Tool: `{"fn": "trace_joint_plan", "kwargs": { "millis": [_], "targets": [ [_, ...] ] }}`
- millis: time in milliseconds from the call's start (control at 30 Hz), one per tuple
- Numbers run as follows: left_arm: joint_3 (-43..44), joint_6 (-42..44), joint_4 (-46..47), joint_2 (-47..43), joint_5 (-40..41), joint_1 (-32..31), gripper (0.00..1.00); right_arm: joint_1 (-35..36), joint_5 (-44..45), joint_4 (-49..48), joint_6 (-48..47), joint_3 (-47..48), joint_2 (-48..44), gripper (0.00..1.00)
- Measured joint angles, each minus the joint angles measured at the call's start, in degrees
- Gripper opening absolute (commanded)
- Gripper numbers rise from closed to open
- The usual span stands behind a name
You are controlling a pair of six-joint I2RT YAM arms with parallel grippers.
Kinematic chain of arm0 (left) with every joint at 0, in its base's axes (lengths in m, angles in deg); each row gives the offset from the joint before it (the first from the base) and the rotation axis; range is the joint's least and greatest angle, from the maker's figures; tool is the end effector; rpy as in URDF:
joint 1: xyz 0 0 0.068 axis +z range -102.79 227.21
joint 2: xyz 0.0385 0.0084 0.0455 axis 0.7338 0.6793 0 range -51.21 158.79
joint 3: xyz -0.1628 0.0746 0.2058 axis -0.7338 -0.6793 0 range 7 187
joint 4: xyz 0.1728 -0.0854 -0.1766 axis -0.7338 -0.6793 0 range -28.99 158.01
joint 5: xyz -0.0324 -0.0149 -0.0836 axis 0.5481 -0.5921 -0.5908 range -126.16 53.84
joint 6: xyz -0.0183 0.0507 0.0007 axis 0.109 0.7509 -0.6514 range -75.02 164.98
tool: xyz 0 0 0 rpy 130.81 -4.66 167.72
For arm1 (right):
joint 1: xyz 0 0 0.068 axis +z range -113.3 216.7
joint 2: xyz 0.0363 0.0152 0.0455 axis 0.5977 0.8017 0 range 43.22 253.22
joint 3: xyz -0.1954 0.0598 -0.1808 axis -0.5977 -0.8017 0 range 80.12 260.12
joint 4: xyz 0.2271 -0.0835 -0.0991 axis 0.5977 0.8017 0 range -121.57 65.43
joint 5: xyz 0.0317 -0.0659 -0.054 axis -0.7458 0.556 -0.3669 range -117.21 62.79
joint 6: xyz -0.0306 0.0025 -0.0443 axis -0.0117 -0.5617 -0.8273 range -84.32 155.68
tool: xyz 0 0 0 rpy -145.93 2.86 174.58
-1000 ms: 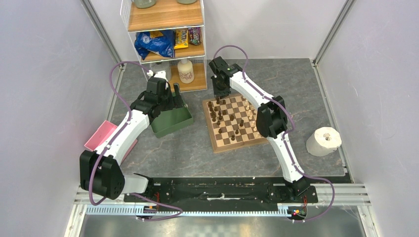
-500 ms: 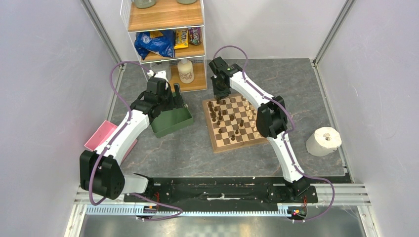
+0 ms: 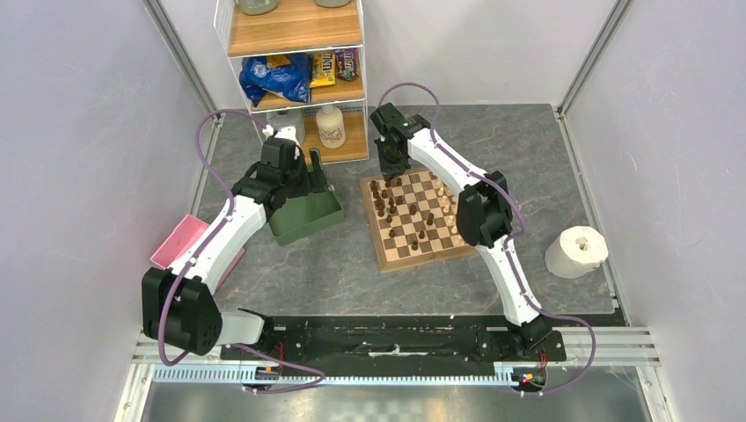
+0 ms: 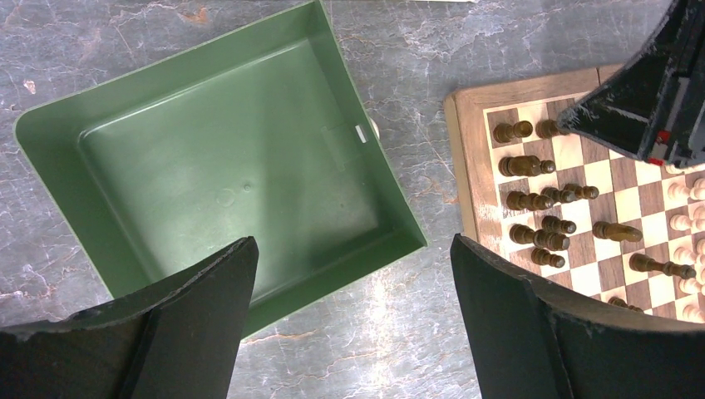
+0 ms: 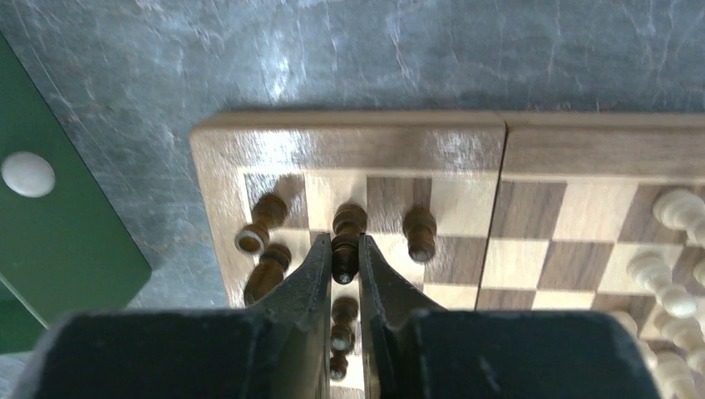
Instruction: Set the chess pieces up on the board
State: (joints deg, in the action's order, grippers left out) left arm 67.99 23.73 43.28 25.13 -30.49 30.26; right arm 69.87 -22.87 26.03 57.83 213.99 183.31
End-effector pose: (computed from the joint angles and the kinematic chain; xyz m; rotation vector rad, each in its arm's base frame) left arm 0.2818 -0.0822 0.2926 -0.1380 2.2732 -0.2403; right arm 0.4376 0.2827 0.2177 -0.2350 2.6853 0.2005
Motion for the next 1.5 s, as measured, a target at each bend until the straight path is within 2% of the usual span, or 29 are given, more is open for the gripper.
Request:
{"fn": "trace_joint_plan", "kwargs": {
  "millis": [300,433,533,767,1033,1500],
  "targets": [
    [0.0,0.0,0.0,0.0,0.2,0.0,0.93,1.9,0.5,-0.9,0.3,-15.5,-15.1,0.13],
    [0.0,0.0,0.0,0.0,0.2,0.0,0.93,4.6,0.2,-2.4,1.2,-21.1,-23.1,0.12],
    [0.0,0.0,0.0,0.0,0.2,0.0,0.93,7.5,-0.2,-3.5,2.0,-24.0,-25.7,0.12],
    [0.0,0.0,0.0,-0.1,0.2,0.0,0.93,12.4,-0.9,-4.2,3.6,-28.6,-24.5,0.10],
    [0.0,0.0,0.0,-0.3,0.2,0.0,0.93,11.5,1.2,-5.3,4.0,-29.5,-20.4,0.10],
    [-0.1,-0.2,0.0,-0.3,0.2,0.0,0.93,11.5,4.9,-6.4,4.3,-31.2,-18.7,0.09]
  ]
}}
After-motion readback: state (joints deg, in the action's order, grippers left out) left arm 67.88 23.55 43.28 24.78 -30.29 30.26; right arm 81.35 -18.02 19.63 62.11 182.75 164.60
